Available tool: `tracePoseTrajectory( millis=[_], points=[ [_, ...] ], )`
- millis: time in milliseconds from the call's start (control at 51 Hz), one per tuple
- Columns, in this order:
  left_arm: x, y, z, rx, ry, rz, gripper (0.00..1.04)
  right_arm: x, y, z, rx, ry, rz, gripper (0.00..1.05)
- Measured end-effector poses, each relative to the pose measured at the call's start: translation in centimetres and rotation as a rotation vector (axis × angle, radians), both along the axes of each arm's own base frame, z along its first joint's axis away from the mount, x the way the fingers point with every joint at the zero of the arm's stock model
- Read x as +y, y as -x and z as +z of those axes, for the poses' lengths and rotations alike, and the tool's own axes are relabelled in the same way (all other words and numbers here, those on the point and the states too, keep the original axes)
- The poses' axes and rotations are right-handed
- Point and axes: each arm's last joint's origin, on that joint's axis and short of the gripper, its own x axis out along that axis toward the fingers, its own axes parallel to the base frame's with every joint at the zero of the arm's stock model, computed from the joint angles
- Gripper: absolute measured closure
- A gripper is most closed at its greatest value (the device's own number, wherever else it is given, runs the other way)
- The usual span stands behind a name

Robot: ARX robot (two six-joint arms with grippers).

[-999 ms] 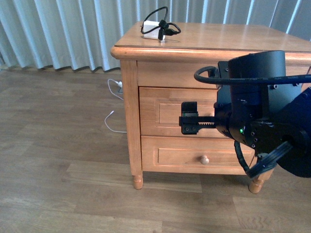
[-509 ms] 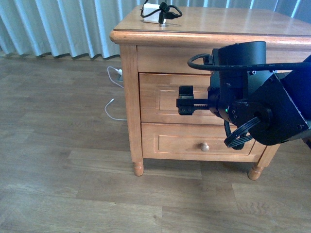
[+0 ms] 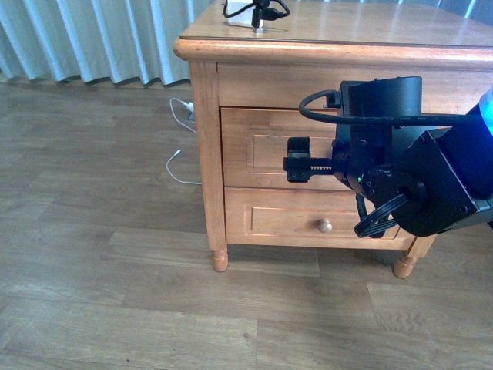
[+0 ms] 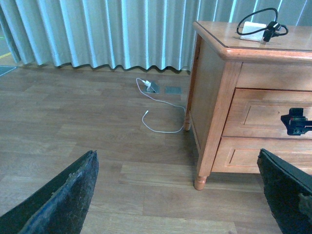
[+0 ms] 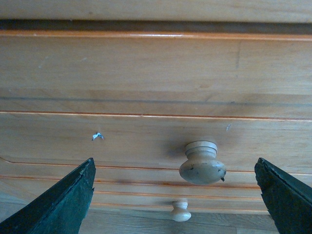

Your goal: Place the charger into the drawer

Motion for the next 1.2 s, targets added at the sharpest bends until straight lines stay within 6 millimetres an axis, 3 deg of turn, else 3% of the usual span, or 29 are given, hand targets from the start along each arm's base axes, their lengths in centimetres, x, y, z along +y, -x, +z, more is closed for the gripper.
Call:
tracePoseTrajectory(
  millis=[1195],
  points=[
    [0.0,0.0,0.0,0.0,0.0,0.0,0.06,-0.35,-0.99,-0.65,-0.026,-0.002,-0.022,0.08]
  ],
)
